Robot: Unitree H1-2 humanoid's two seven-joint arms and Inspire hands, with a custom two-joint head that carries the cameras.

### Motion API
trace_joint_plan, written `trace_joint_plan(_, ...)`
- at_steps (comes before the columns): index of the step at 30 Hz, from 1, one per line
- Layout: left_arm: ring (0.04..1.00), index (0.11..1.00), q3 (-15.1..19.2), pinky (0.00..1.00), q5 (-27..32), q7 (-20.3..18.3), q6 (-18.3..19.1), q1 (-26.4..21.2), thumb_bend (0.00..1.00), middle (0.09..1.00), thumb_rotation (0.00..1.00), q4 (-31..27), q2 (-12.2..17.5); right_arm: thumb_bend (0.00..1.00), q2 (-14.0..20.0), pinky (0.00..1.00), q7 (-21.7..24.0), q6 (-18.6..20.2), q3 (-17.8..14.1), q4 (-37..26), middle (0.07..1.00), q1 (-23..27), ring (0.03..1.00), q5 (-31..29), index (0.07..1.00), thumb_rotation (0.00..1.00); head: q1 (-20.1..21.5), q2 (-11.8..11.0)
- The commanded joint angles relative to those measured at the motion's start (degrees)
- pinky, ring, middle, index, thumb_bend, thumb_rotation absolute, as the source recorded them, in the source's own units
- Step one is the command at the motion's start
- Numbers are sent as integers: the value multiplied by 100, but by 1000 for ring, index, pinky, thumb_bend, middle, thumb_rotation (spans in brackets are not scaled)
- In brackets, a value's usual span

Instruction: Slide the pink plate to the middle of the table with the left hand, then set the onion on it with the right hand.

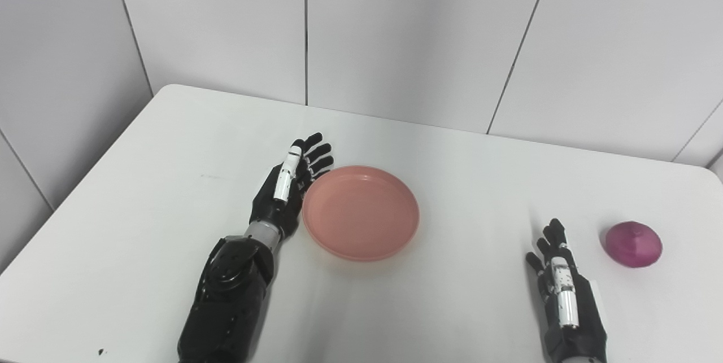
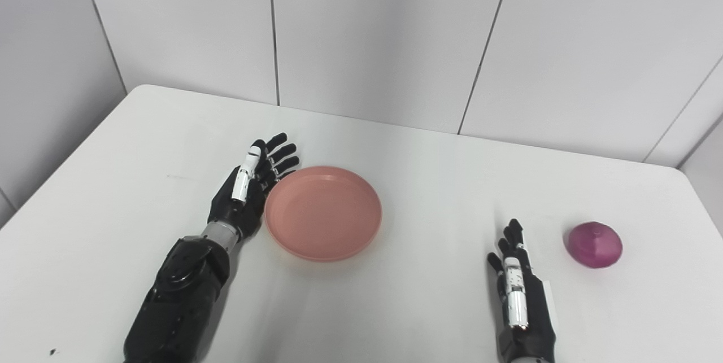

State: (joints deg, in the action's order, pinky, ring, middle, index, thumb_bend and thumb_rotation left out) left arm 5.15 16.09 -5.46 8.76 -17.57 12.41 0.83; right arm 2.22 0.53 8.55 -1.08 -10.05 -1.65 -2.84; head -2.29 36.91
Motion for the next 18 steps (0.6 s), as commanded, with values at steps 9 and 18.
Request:
trace_joint_plan(9,881,875,-181,864,-93,-42,34,83,415,884,1000,-5,-147,174,-64,1000,9,-5,93,102,1000,102,1000,90,1000,1000,196,77)
trace_joint_plan(18,876,865,-381,856,-180,10,197,202,410,881,1000,-191,-301,186,-68,1000,31,-188,93,209,1000,133,1000,63,1000,1000,259,131)
